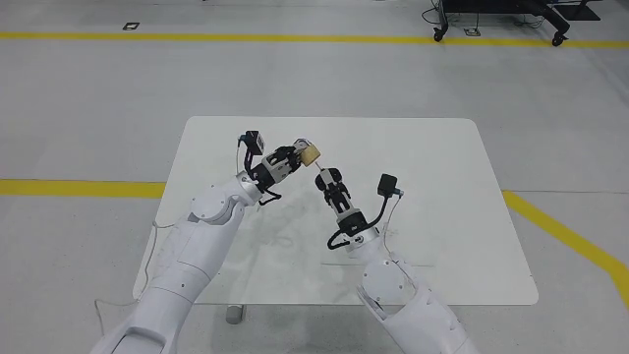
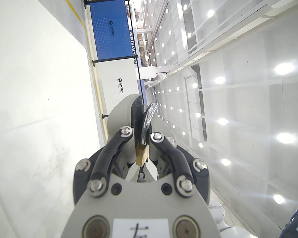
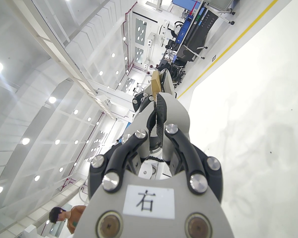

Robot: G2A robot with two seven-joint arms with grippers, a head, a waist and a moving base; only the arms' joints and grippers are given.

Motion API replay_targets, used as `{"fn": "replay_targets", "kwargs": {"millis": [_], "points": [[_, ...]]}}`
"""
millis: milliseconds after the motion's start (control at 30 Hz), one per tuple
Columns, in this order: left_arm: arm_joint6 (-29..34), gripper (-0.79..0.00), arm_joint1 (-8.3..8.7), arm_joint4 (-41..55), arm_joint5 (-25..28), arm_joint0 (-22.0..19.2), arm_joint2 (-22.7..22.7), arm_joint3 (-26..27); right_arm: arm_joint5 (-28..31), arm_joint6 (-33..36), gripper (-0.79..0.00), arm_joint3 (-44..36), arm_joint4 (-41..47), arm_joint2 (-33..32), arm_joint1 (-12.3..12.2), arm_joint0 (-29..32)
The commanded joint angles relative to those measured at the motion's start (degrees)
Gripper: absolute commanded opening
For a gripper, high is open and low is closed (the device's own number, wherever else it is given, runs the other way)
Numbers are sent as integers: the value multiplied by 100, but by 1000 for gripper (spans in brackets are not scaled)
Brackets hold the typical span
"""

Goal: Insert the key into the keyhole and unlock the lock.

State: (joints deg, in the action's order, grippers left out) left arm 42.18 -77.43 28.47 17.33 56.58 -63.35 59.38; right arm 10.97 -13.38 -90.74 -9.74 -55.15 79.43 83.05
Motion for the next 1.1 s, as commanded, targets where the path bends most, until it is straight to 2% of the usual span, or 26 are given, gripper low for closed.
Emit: {"fn": "replay_targets", "kwargs": {"millis": [0, 1067], "points": [[3, -785, -1, -20, -3, -2, 0, 2, -16, 31, -785, -16, -7, -12, 6, 6], [53, -785, -21, -222, -40, -3, 19, 44, -257, 184, -785, 66, -45, -105, 151, -73]]}}
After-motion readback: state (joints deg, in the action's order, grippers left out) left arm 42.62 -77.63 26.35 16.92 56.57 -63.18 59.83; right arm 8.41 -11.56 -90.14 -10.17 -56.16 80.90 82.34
